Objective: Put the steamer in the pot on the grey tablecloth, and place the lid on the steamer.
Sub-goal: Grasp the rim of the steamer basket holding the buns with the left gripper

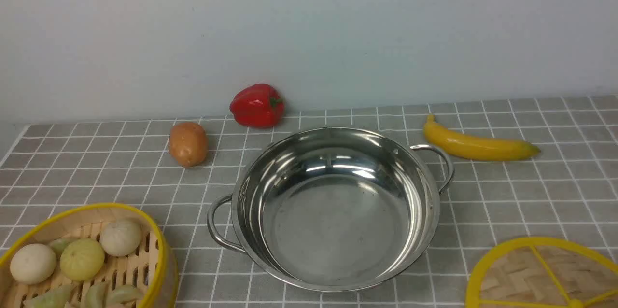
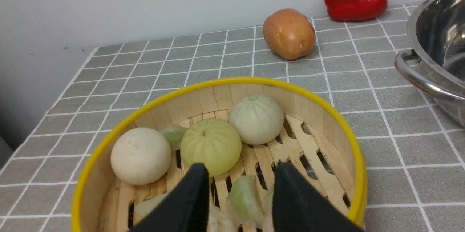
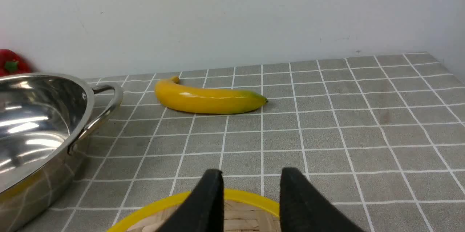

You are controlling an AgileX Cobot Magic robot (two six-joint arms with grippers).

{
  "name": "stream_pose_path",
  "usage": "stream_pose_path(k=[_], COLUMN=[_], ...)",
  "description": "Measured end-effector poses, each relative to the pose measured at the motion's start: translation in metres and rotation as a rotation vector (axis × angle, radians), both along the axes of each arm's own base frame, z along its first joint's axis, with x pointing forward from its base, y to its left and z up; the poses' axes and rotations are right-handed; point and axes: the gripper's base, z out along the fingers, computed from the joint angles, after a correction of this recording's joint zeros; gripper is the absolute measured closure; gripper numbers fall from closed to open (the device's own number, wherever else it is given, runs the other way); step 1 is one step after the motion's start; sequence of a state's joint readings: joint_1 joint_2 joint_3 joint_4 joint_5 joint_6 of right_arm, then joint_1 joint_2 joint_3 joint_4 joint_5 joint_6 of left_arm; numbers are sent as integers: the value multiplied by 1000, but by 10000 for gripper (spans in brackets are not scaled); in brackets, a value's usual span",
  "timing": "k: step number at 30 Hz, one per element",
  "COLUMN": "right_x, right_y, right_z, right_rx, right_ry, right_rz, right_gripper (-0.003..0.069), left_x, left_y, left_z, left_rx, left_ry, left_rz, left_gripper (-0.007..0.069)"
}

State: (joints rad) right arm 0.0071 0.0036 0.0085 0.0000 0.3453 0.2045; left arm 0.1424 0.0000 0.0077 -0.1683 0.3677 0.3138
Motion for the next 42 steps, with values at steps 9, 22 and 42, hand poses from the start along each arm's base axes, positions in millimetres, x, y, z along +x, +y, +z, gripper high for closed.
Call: stream_pose_path(k=[9, 22, 42], right_x=[0, 0, 0], right_y=[0, 0, 0], right_z=[0, 0, 0], right_rx=[0, 0, 0], right_ry=[0, 0, 0], right_rz=[0, 0, 0], right_gripper=[419, 419, 419], left_x=[0, 0, 3], left_y=[0, 0, 3], left_z=[0, 0, 30], left_rx=[0, 0, -637], left_ry=[0, 0, -378], left_rz=[0, 0, 111], left_gripper=[382, 382, 382])
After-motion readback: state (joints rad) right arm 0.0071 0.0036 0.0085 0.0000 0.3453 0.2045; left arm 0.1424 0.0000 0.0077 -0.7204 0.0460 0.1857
